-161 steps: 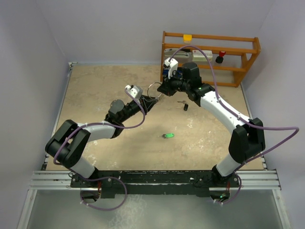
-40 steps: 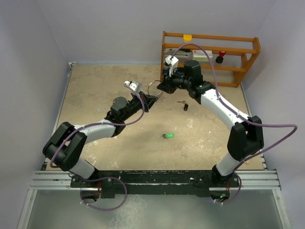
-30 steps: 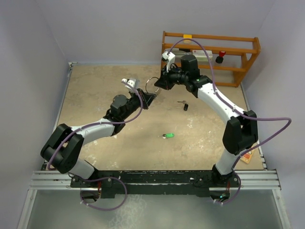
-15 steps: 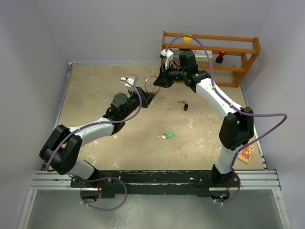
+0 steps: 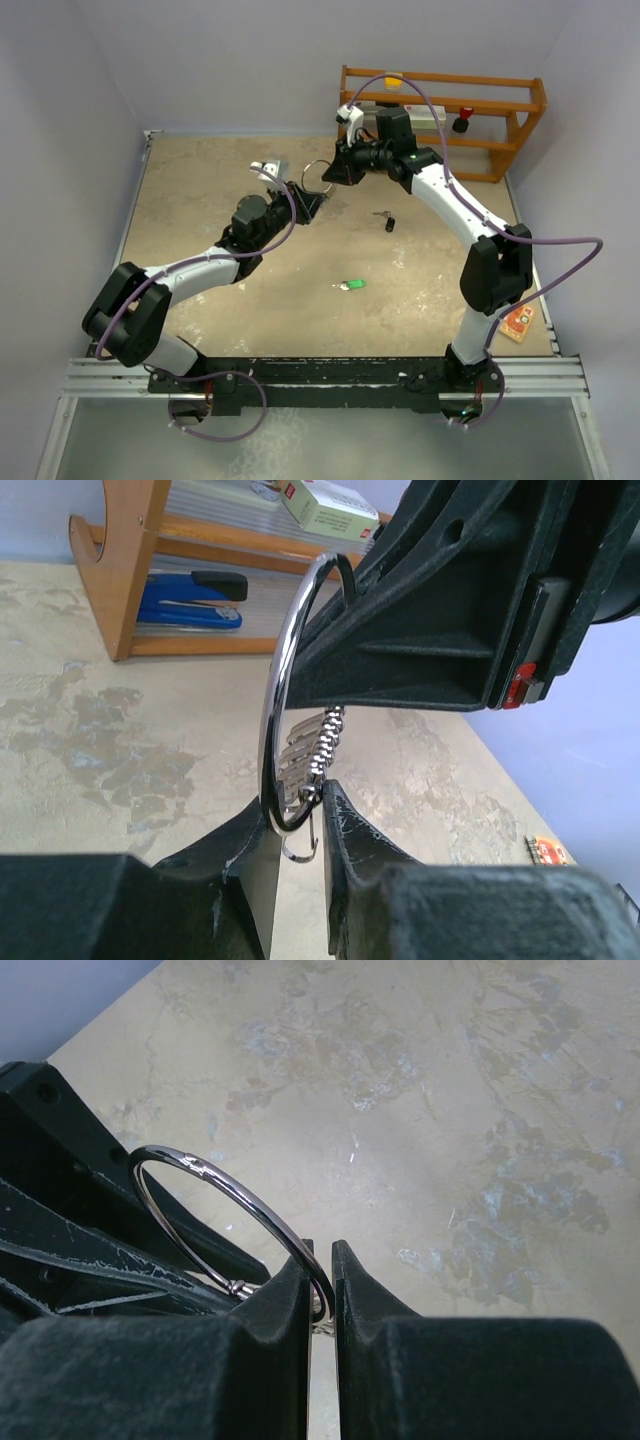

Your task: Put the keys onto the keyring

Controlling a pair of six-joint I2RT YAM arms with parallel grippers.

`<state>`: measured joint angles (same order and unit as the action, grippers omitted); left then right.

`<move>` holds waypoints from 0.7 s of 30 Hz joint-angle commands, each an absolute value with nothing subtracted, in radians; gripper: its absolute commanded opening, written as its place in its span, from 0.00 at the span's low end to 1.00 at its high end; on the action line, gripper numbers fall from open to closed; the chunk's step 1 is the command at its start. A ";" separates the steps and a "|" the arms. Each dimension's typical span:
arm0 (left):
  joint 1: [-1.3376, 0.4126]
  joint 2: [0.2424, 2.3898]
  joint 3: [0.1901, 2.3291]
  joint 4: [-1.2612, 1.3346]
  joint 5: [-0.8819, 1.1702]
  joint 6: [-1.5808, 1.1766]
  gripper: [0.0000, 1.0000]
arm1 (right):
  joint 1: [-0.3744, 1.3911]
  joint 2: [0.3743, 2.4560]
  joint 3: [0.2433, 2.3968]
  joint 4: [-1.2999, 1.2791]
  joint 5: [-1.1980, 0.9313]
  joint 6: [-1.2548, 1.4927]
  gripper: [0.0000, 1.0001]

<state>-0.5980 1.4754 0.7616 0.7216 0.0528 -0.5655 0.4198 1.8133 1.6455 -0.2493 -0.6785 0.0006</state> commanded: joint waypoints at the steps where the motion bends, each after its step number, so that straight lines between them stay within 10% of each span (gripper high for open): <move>1: -0.590 1.428 0.794 0.828 0.022 -0.574 0.19 | 0.425 1.804 1.674 -0.285 -0.739 0.008 0.00; 21: -0.589 1.416 0.766 0.820 0.075 -0.525 0.30 | 0.410 1.827 1.715 -0.313 -0.766 0.010 0.00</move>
